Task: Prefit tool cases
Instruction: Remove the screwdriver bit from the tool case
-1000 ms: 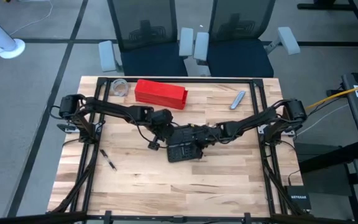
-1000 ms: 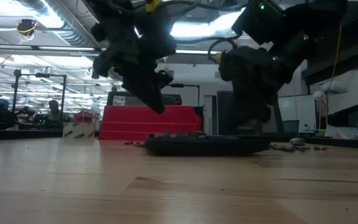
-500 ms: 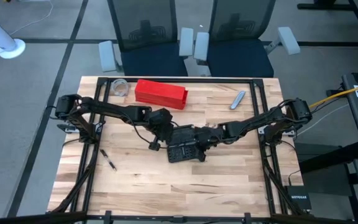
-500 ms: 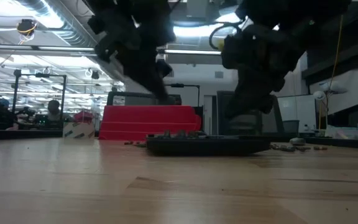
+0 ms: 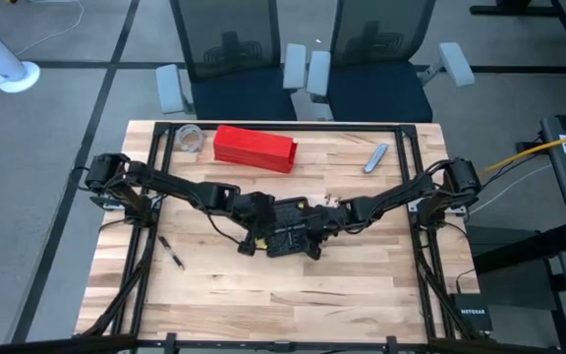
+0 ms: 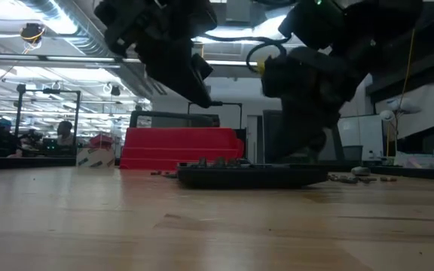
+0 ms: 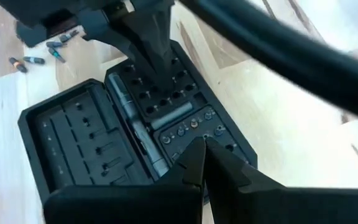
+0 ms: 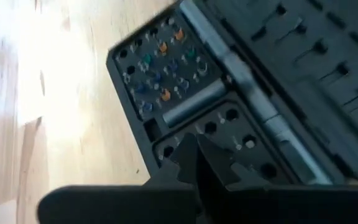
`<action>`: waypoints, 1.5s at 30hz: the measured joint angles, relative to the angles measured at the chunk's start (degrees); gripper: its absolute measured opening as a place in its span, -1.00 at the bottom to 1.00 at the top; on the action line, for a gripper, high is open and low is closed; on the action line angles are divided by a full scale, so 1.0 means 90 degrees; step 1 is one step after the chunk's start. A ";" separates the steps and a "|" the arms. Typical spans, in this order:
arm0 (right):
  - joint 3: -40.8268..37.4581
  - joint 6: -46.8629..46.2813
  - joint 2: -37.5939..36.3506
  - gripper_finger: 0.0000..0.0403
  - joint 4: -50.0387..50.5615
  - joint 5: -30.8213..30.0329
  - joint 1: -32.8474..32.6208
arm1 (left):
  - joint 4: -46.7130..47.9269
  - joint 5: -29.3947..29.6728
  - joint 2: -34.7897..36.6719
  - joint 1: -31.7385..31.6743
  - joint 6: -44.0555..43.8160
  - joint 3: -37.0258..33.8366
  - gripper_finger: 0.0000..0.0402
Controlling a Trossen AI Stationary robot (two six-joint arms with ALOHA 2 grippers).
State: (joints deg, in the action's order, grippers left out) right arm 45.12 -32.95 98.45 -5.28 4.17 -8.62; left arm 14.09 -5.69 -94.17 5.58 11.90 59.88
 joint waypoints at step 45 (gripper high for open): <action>0.0005 0.0032 0.0299 -1.00 -0.0111 -0.0306 0.0005 | -0.0312 -0.0136 -0.1231 0.0074 0.0484 -0.0036 -0.34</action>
State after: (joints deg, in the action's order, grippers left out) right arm 45.17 -32.67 101.14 -6.28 1.41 -8.58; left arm 11.28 -6.92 -105.25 6.24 16.26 59.55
